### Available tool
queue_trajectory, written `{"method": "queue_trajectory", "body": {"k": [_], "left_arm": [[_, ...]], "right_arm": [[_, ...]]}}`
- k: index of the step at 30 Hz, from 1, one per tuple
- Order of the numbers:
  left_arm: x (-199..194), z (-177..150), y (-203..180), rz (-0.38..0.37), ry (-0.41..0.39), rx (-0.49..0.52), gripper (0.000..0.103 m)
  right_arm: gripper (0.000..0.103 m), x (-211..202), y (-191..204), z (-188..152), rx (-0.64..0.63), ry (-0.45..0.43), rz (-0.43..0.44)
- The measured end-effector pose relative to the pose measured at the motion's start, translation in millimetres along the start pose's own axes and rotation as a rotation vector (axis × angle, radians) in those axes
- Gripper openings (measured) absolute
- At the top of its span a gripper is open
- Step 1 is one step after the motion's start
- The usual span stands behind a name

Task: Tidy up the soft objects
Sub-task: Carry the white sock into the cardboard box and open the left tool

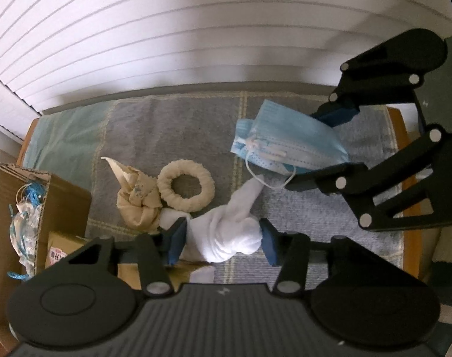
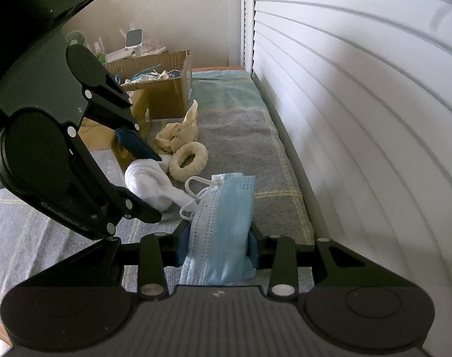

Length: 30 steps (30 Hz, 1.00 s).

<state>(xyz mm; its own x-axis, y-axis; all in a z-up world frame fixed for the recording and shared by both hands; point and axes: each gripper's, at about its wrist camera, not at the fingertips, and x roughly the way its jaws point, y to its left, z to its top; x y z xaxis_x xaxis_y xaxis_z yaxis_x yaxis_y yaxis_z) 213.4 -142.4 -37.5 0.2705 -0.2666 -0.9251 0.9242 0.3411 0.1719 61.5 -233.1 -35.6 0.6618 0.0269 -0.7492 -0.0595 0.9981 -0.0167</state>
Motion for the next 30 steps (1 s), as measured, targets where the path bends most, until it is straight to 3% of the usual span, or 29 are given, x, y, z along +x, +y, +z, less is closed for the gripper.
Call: {"method": "queue_trajectory", "body": {"k": [21, 30], "left_arm": [[-91.1, -35.1, -9.9, 0.043, -0.177, -0.148, 0.05], [-118.1, -65.1, -9.2, 0.066, -0.227, -0.23, 0.05]], "right_arm": [[0.044, -49.7, 9.2, 15.1, -0.044, -0.087, -0.055], [0.044, -67.6, 20.1, 22.1, -0.063, -0.111, -0.022]]}}
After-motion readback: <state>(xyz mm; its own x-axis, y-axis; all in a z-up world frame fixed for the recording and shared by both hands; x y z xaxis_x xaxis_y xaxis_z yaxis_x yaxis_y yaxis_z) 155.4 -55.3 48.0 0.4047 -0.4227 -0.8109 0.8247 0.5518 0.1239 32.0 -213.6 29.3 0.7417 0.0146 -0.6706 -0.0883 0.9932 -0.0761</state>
